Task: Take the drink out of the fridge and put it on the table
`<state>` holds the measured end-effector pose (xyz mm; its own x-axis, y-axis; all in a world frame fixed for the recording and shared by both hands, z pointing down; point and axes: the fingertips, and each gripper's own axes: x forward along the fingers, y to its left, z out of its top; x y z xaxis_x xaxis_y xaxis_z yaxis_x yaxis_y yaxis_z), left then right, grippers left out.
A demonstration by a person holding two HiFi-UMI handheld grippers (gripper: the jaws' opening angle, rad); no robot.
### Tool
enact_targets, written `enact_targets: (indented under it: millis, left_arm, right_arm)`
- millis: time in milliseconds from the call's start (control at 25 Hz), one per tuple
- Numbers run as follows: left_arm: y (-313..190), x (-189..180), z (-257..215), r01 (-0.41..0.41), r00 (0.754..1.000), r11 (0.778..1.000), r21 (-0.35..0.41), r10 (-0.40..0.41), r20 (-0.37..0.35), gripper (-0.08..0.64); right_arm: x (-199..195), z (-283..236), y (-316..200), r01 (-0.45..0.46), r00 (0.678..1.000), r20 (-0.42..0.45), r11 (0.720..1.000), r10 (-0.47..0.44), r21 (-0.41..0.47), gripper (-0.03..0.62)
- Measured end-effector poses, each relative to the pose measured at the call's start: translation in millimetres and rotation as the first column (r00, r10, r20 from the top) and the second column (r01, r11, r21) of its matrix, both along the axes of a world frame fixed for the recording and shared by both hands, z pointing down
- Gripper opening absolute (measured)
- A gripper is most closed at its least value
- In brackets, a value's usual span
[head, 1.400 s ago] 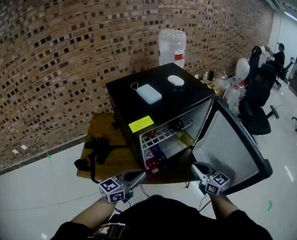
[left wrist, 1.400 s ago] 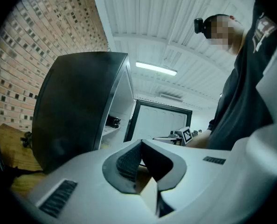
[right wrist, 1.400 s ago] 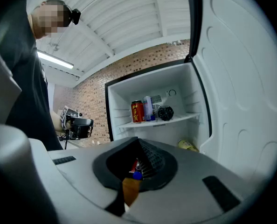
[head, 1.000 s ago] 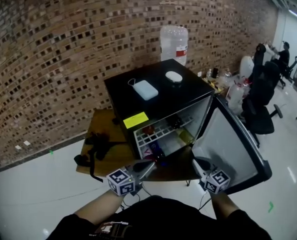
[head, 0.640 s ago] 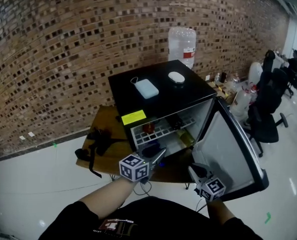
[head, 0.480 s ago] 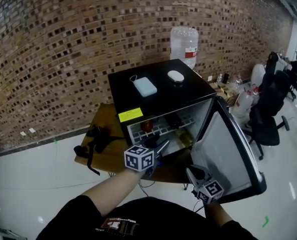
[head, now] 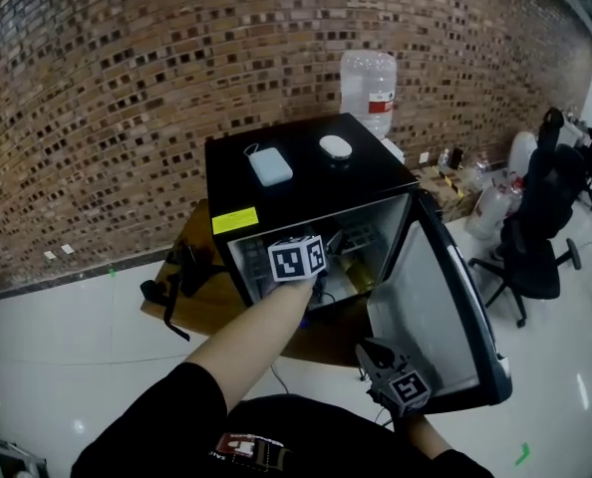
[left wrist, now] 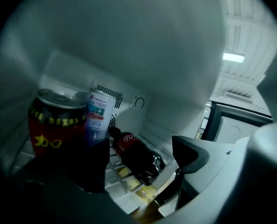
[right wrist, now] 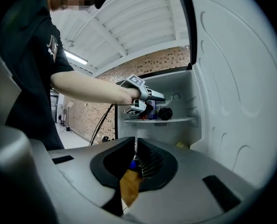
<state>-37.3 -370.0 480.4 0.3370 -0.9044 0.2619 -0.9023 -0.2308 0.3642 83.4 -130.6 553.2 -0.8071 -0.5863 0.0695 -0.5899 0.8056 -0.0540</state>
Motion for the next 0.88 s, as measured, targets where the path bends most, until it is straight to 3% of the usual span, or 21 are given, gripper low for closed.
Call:
enact_targets:
  millis: [200,360,440,680,800,880]
  left_arm:
    - [-38,6,0,0.116,0.993,0.991,-0.063,-0.114,0.031,0.434]
    - [-50,11,30,0.176,0.979,0.972,-0.158,-0.155,0.133,0.436]
    - [-57,12,36,0.189,0.974,0.969,-0.158,-0.164,0.157,0.439]
    - [-66,21,48,0.212,0.962,0.953,-0.216,-0.164,0.219,0.479]
    - [-81,40,46,0.143,0.974,0.972,-0.187,-0.105,0.199,0.488]
    - [-80,47,55,0.112,0.976,0.965,-0.238,-0.062,0.208,0.464]
  right_arm:
    - [6,-2,5,0.034,0.999,0.041,0.999,-0.033,-0.014,0.035]
    - [9,-2,9,0.056,0.996,0.064,0.998,-0.054,-0.026,0.035]
    - [10,-3,11,0.070,0.995,0.074,0.997,-0.067,-0.026,0.035]
    - [19,5,5,0.076,0.996,0.055,0.996,-0.074,-0.042,0.035]
    - [31,4,-1,0.058,0.996,0.069,0.997,-0.054,-0.051,0.035]
    - [39,-1,-4,0.038,0.996,0.088,0.997,-0.032,-0.064,0.035]
